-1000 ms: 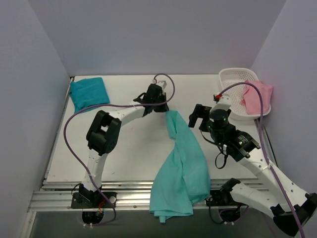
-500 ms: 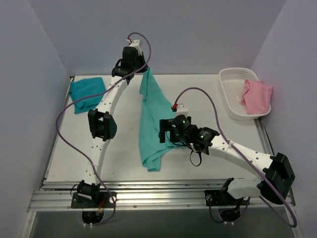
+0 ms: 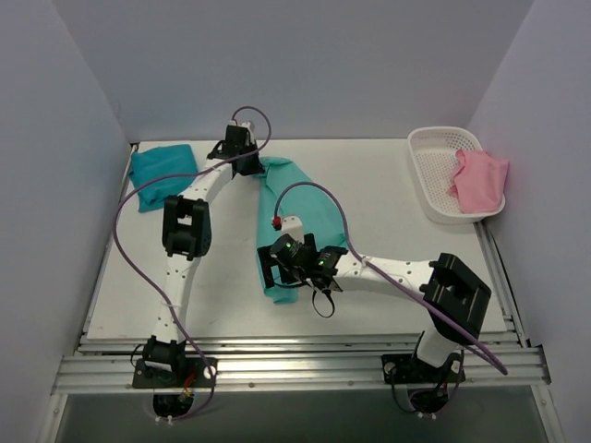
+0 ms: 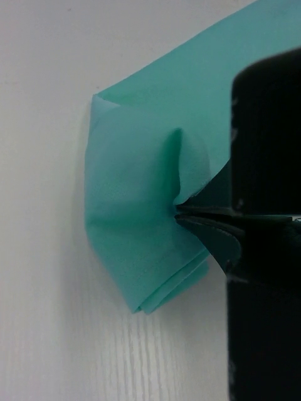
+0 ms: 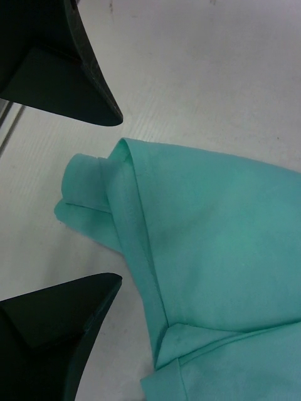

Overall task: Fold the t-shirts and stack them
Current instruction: Move the tshirt to the center of the board

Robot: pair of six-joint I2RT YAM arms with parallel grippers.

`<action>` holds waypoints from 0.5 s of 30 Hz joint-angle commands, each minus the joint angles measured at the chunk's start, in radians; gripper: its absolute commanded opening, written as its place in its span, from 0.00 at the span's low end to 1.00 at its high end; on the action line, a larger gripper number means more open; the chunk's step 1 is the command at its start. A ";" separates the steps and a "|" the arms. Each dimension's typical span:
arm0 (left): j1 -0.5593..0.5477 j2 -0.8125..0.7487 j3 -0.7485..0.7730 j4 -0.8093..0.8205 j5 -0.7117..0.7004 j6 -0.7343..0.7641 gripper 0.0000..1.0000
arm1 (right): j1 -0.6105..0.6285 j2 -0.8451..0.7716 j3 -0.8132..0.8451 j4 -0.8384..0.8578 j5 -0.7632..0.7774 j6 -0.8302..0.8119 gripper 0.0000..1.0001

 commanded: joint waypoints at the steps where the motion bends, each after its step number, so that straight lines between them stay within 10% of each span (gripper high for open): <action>1: -0.007 -0.104 -0.073 0.107 0.032 -0.008 0.02 | -0.023 0.026 0.032 -0.008 0.107 0.022 1.00; 15: -0.013 -0.128 -0.142 0.152 0.053 -0.014 0.02 | -0.247 0.028 -0.105 0.125 0.004 0.027 1.00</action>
